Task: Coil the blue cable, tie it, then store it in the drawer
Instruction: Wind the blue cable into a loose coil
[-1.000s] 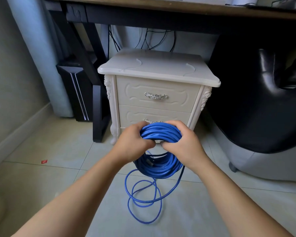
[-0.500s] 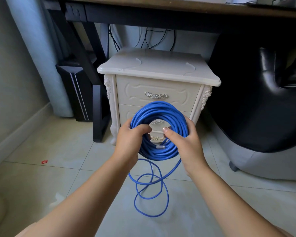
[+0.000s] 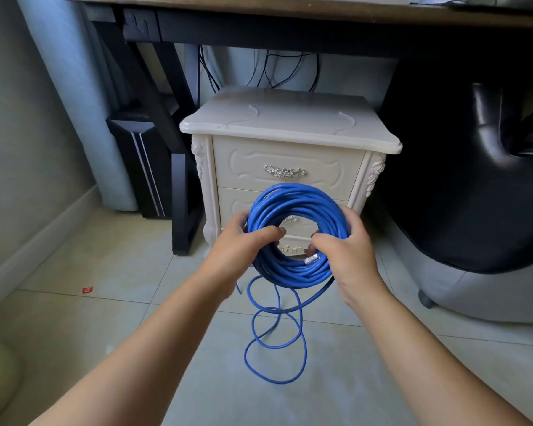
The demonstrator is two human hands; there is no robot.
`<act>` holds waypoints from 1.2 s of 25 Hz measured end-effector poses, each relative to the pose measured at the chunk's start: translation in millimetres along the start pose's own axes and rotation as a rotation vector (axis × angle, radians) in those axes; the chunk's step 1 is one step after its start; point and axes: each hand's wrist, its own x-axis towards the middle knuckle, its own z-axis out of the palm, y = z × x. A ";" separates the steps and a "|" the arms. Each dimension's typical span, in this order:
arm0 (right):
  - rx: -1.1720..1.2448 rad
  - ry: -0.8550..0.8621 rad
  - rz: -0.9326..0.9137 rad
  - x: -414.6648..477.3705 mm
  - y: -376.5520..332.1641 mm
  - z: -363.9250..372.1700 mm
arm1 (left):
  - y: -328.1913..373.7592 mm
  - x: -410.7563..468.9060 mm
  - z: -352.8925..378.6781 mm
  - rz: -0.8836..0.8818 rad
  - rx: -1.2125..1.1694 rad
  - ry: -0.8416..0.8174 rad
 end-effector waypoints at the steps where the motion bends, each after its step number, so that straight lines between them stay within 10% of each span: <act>1: -0.083 -0.031 -0.053 -1.1 -2.9 -0.7 | 3.0 0.3 -3.2 0.073 0.063 0.001; 5: -0.497 -0.256 -0.295 -8.7 -9.8 -1.7 | 5.5 -3.0 -9.4 0.419 0.581 -0.090; 9: -0.572 -0.318 -0.311 -12.6 -4.9 -1.5 | 1.1 -9.2 -3.0 0.384 0.723 -0.077; 23: 0.240 -0.113 0.034 -10.4 6.4 3.0 | 3.7 -4.1 8.5 0.104 -0.134 0.165; 30: 0.174 0.032 0.042 -11.0 8.1 5.7 | -10.4 -7.4 12.9 0.026 -0.137 0.100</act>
